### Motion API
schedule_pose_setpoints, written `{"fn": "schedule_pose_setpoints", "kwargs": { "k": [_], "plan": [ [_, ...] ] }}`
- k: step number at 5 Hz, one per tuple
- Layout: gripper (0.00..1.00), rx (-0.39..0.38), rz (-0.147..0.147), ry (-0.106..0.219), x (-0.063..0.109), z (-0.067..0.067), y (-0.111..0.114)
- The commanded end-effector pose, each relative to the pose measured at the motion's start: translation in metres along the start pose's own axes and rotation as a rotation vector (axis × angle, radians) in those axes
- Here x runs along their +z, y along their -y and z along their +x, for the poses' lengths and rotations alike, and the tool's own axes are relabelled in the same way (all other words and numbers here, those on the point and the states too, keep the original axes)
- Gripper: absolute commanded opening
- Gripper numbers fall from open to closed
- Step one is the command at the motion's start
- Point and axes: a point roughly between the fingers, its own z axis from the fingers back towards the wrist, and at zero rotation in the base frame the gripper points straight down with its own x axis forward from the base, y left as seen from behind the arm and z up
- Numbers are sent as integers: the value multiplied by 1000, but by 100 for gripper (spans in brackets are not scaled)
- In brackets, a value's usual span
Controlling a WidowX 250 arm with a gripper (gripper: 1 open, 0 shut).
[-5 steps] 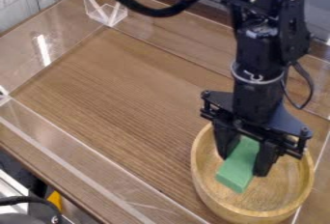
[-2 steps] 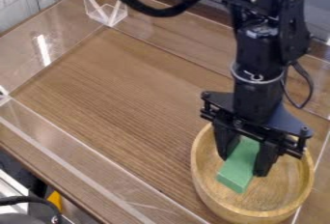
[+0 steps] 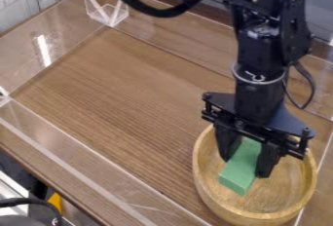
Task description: Put the green block in the brown bowl
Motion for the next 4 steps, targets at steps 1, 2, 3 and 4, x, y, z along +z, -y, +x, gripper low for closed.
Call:
{"fn": "schedule_pose_setpoints", "kwargs": {
  "k": [1,2,3,4],
  "plan": [
    [0,6,-18,46,10,11,3],
    [0,16,-20,44,9,11,4],
    [0,25,-23,42,7,12,5],
    [0,34,-24,40,6,12,5]
  ]
}}
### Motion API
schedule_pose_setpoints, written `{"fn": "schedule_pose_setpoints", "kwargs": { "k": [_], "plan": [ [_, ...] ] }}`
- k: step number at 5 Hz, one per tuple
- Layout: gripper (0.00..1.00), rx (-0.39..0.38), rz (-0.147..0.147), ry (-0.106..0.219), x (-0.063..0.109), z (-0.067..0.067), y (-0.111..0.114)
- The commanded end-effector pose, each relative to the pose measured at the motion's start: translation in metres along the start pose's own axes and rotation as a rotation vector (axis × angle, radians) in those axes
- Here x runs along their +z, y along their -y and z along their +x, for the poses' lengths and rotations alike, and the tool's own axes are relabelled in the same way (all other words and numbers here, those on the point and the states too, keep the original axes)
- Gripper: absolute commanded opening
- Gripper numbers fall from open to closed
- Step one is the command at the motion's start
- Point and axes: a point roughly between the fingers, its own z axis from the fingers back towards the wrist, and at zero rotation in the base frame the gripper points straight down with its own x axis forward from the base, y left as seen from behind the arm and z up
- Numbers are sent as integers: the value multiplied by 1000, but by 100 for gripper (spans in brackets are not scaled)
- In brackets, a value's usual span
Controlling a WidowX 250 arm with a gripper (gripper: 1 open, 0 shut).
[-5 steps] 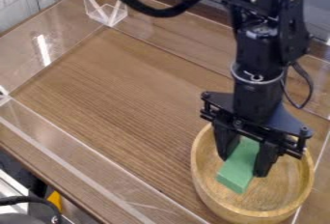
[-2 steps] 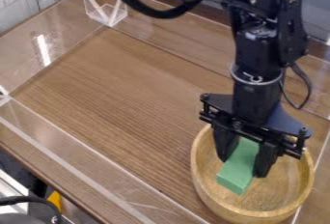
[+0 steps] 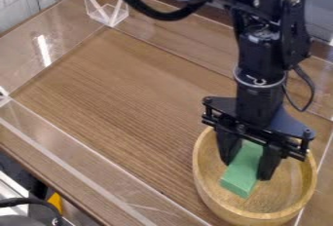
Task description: Put the green block in the brown bowl
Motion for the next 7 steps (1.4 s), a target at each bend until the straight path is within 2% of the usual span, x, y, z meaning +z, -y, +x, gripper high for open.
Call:
{"fn": "schedule_pose_setpoints", "kwargs": {
  "k": [1,6,7],
  "plan": [
    [0,5,-20,46,9,11,5],
    [0,51,-22,30,3,13,6],
    [100,62,-22,26,3,13,6]
  ]
}}
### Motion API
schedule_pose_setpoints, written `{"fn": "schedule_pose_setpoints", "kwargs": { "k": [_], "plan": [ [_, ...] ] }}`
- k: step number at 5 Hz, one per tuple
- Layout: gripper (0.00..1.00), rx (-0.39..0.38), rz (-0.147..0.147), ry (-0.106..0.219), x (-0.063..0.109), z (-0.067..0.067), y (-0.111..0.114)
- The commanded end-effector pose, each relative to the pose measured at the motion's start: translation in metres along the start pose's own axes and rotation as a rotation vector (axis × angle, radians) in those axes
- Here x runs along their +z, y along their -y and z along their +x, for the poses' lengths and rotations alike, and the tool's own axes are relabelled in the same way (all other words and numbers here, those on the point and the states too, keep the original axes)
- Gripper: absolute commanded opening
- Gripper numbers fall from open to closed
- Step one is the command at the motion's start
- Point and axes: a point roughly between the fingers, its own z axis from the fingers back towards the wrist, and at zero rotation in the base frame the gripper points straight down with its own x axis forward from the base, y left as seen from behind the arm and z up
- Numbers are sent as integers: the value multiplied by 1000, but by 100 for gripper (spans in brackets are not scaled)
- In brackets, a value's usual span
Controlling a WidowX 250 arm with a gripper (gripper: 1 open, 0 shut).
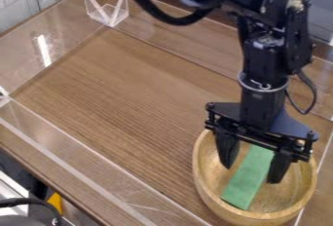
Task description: Put the green block in the brown bowl
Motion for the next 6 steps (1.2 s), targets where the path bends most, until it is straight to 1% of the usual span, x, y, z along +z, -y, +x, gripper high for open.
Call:
{"fn": "schedule_pose_setpoints", "kwargs": {
  "k": [1,3,6],
  "plan": [
    [100,14,-16,47,13,13,-1],
    [100,58,1,69,18,23,-16],
    [100,105,16,84,21,31,-28]
  ]
}}
